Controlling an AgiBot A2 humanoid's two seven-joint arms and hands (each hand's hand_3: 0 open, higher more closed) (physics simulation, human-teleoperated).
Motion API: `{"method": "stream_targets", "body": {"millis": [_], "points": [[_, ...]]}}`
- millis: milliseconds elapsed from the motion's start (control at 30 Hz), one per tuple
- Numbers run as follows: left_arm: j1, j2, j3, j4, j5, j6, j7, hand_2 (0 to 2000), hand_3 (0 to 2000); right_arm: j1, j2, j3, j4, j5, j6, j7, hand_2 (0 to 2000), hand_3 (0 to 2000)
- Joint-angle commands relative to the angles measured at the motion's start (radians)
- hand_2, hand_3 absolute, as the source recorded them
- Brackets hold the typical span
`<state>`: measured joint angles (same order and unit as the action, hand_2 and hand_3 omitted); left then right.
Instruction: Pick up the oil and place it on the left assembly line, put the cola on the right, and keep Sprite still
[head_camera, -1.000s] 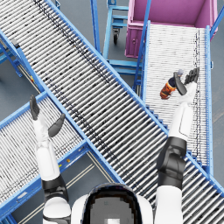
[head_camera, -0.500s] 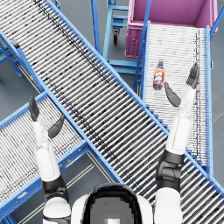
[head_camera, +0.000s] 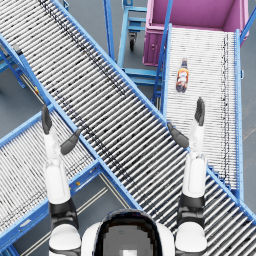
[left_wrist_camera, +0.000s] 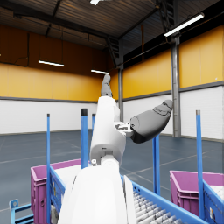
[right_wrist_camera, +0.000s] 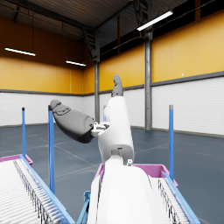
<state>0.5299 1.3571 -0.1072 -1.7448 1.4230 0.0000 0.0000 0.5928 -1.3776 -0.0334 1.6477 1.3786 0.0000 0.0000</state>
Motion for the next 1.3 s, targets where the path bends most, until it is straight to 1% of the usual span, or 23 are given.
{"method": "stream_targets", "body": {"millis": [33,67,100,167,300,900,933,1300], "points": [[0.039,0.0,0.037,0.02,0.0,0.0,0.0,0,0,-0.027,0.0,-0.008,0.032,0.0,0.0,0.0,0,0],[0.039,0.001,0.044,0.018,0.0,0.0,0.0,0,0,-0.033,-0.001,-0.005,0.032,0.0,0.0,0.0,0,0],[0.015,0.003,0.025,0.013,0.0,0.0,0.0,0,0,-0.027,-0.002,-0.004,0.018,0.0,0.0,0.0,0,0],[0.011,0.002,0.032,0.014,-0.005,0.001,0.001,0,0,-0.039,-0.002,-0.001,0.022,-0.004,0.001,-0.001,0,0],[-0.025,-0.014,0.061,0.007,-0.052,0.012,0.012,0,0,-0.072,0.017,0.026,0.033,-0.046,0.012,-0.012,0,0],[-0.205,-0.128,0.267,-0.042,-0.361,0.086,0.086,0,0,-0.266,0.145,0.2,0.129,-0.323,0.085,-0.086,0,0],[-0.224,-0.14,0.289,-0.047,-0.394,0.094,0.094,0,0,-0.286,0.159,0.219,0.139,-0.352,0.093,-0.094,0,0],[-0.24,-0.15,0.309,-0.051,-0.422,0.101,0.1,0,0,-0.303,0.171,0.235,0.148,-0.378,0.1,-0.101,0,0]]}}
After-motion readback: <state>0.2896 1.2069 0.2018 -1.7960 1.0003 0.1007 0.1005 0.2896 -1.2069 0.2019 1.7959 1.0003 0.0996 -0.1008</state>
